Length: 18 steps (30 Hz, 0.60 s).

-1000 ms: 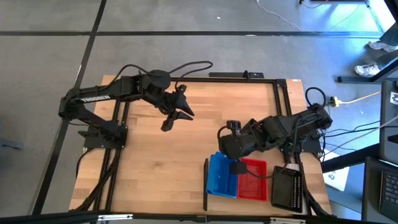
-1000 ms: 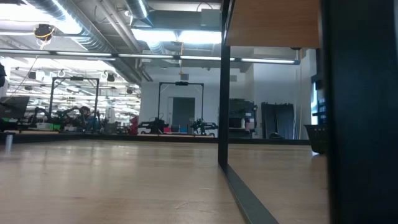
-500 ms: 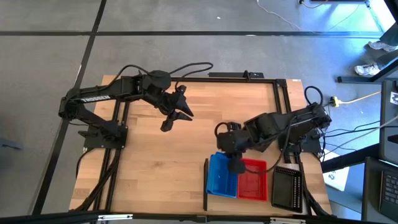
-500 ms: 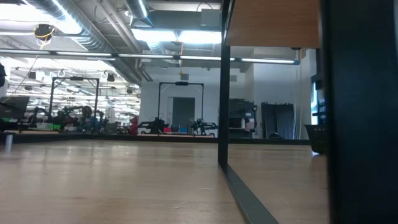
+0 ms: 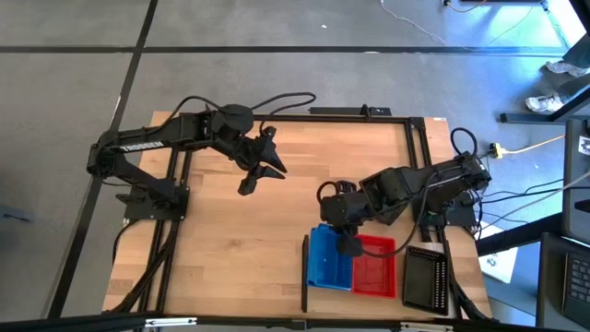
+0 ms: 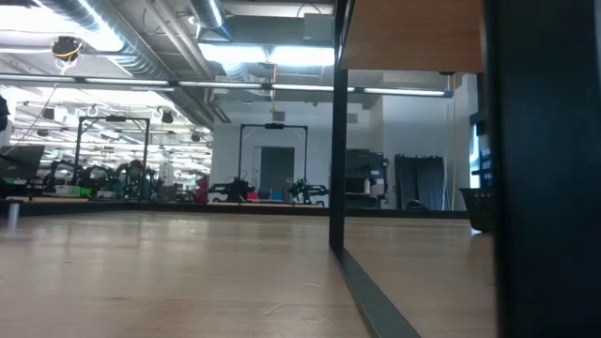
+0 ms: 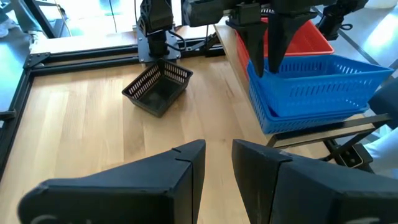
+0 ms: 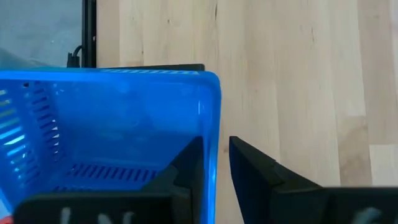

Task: Stack baskets on shelf by color
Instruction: Stack the blue bin on top of the blue bins on the shelf

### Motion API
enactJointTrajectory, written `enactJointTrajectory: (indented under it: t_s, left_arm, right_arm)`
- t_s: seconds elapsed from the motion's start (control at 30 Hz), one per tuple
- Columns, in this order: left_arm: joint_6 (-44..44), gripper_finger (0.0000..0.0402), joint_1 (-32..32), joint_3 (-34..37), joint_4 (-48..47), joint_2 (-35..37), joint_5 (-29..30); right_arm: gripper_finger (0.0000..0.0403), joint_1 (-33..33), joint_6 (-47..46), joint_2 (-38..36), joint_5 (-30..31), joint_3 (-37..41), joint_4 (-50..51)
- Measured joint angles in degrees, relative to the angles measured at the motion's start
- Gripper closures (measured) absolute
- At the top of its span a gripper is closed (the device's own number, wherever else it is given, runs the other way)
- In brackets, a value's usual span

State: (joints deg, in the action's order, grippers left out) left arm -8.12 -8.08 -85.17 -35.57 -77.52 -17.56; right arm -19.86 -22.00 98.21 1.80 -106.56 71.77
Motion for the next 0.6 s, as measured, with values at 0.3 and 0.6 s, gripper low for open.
enactJointTrajectory:
  t_s: [0.3,0.6]
  left_arm:
    - [0.0,0.033,0.0,0.0,0.0,0.0,0.0]
    - [-0.2,0.033,0.0,0.0,0.0,0.0,0.0]
  right_arm:
    - [0.0328,0.0,0.5,0.2,0.0,0.4,-1.9]
    - [0.0378,0.9,1.0,0.3,-3.3,2.7,-4.5]
